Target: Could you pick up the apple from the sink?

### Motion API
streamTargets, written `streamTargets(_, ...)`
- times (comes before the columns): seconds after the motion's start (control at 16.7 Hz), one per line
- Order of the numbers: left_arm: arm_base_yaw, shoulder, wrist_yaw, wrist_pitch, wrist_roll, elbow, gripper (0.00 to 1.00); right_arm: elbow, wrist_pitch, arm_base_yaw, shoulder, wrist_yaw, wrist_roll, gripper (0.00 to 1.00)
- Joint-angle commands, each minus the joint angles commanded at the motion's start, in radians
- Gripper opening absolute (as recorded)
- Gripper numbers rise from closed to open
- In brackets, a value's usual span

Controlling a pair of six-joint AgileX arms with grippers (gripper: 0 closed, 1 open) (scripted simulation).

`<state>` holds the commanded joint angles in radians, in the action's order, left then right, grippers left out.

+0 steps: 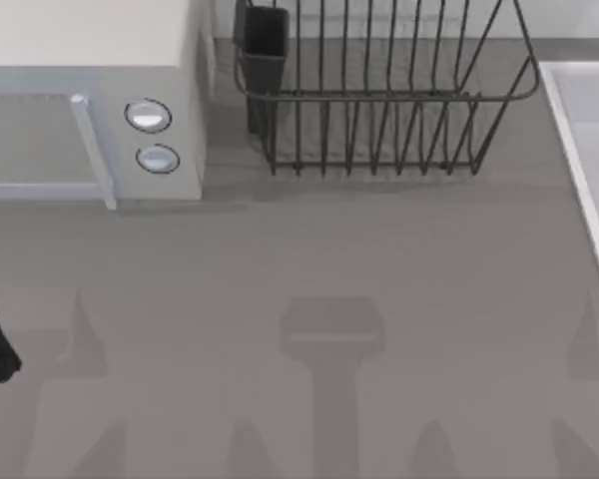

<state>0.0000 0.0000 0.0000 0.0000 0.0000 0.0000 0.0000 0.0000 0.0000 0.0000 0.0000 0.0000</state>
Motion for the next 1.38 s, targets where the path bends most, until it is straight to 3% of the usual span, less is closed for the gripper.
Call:
streamTargets(1.02,0.000,0.000,0.000,0.000,0.000,0.000,1.00,0.010,-0.006,-0.002,0.010,0.000,-0.002,1.00)
streamTargets(1.38,0.000,0.000,0.000,0.000,0.000,0.000,1.00,0.253,-0.171,-0.053,0.293,0.000,-0.050,1.00)
